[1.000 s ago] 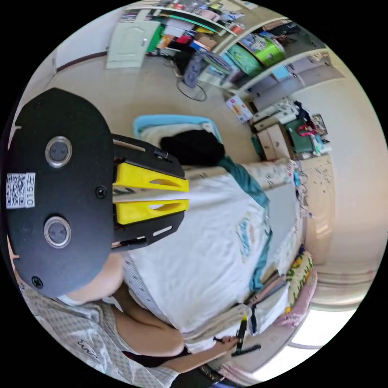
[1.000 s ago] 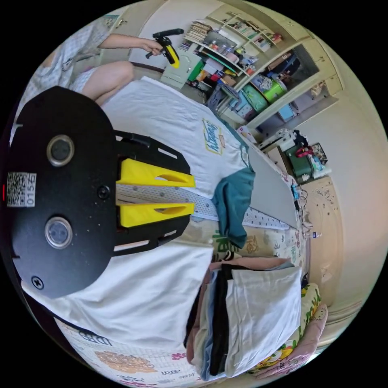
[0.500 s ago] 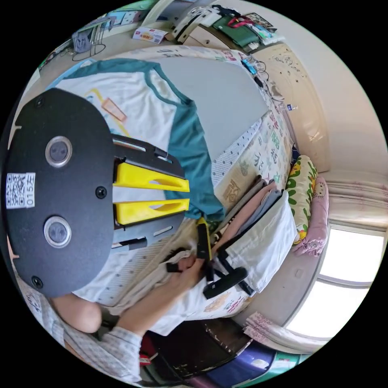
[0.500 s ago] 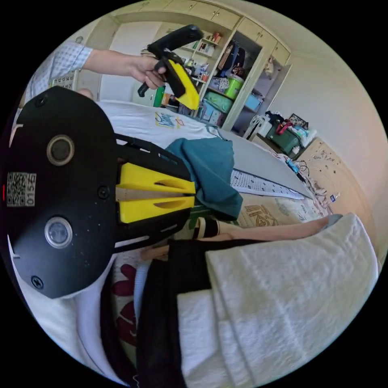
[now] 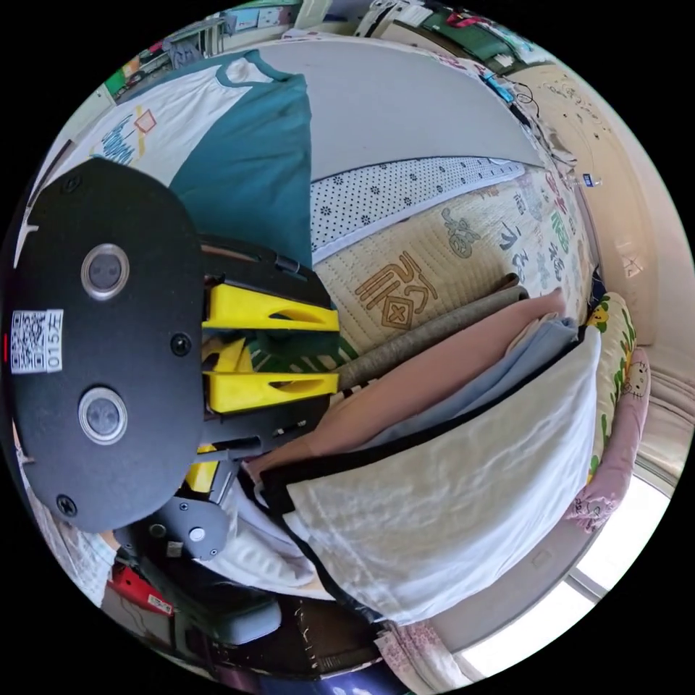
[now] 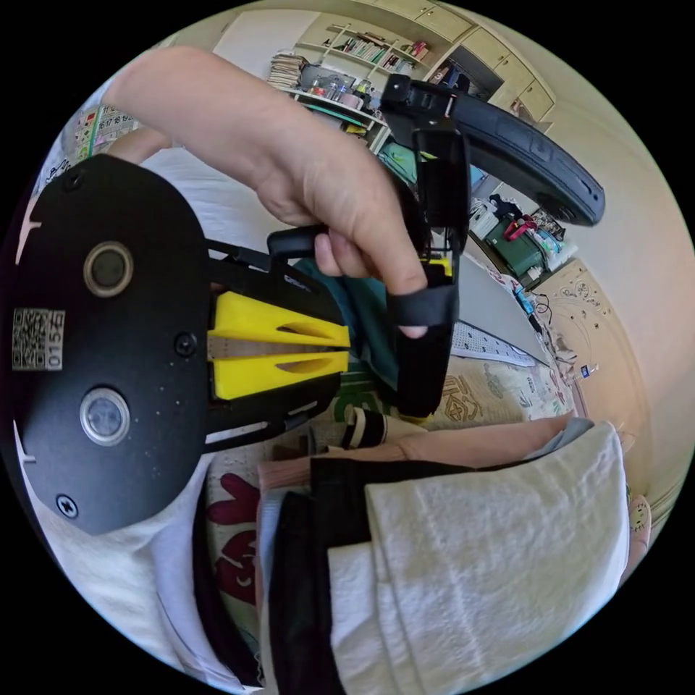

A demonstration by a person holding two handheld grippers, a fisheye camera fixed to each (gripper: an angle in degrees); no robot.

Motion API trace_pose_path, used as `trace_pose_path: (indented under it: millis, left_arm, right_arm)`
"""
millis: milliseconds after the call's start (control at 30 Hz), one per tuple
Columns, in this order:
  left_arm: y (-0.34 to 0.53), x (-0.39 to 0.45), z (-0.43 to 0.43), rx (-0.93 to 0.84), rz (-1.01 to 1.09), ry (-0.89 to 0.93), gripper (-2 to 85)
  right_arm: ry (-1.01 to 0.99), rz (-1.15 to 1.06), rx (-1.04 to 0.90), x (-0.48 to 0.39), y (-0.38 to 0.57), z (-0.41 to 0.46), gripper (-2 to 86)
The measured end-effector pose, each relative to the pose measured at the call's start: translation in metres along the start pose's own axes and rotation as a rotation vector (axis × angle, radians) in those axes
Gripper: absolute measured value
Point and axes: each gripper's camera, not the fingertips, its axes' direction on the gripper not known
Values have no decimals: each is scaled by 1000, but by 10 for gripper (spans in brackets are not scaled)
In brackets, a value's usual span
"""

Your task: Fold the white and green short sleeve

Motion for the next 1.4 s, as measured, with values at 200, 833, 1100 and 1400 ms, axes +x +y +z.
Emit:
trace_pose_path:
  millis: [200, 833, 1100, 1400]
  left_arm:
    - [-17, 12, 1, -19, -5, -75, 27]
    - [225, -173, -207, 325, -279, 101, 1]
    - [266, -207, -206, 212, -294, 77, 52]
    - [120, -182, -176, 231, -186, 157, 52]
  right_arm:
    - [-10, -5, 11, 5, -5, 6, 1]
    - [-386, -902, -201, -131, -2, -13, -5]
    - [-230, -863, -192, -128, -28, -39, 40]
    - [-73, -658, -130, -123, -60, -57, 61]
